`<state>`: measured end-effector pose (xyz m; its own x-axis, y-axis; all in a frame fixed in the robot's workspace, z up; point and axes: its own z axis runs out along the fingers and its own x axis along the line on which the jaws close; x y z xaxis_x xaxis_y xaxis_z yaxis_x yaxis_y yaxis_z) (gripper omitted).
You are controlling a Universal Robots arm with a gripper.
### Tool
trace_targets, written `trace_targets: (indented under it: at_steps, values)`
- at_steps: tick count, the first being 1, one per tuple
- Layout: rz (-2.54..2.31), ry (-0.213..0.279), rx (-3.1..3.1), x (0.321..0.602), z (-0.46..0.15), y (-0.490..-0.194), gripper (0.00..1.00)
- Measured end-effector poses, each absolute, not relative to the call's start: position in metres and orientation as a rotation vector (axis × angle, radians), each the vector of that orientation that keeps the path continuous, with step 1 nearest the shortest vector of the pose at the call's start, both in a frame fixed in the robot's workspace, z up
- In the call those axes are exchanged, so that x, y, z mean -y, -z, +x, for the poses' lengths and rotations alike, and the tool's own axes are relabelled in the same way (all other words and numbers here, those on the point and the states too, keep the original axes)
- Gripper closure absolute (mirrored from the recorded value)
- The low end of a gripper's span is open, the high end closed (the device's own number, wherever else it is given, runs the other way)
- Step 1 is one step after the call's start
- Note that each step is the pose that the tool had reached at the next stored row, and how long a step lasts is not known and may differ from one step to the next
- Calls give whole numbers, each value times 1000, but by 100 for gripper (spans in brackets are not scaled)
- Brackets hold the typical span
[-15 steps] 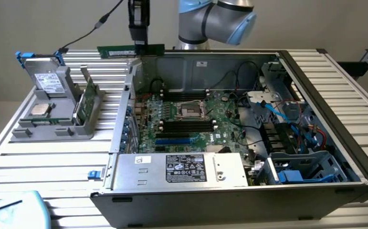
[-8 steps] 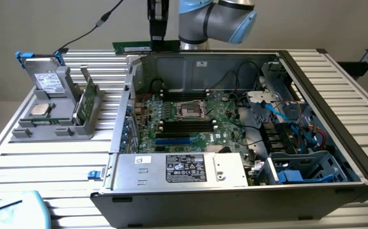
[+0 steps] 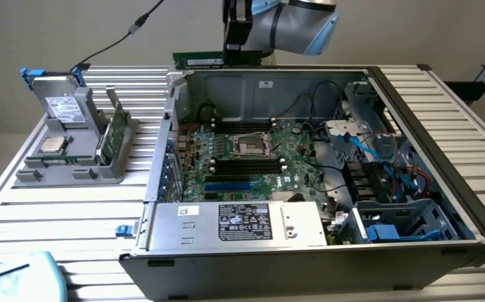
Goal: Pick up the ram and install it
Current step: 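Pick up the ram and move it above insertion slot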
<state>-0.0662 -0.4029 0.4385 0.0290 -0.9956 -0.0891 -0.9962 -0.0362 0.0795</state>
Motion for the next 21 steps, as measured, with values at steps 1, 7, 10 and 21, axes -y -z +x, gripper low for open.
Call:
trace_targets:
  at_steps: [1, 7, 10, 21]
  values:
    - [-2250, -187, -2177, 403, -62, -439, 86]
    - [-2250, -187, -2178, 405, -36, -438, 86]
    - [-2252, -183, -2180, 406, -27, -438, 86]
    - [-2238, -163, -2213, 407, -22, -434, 86]
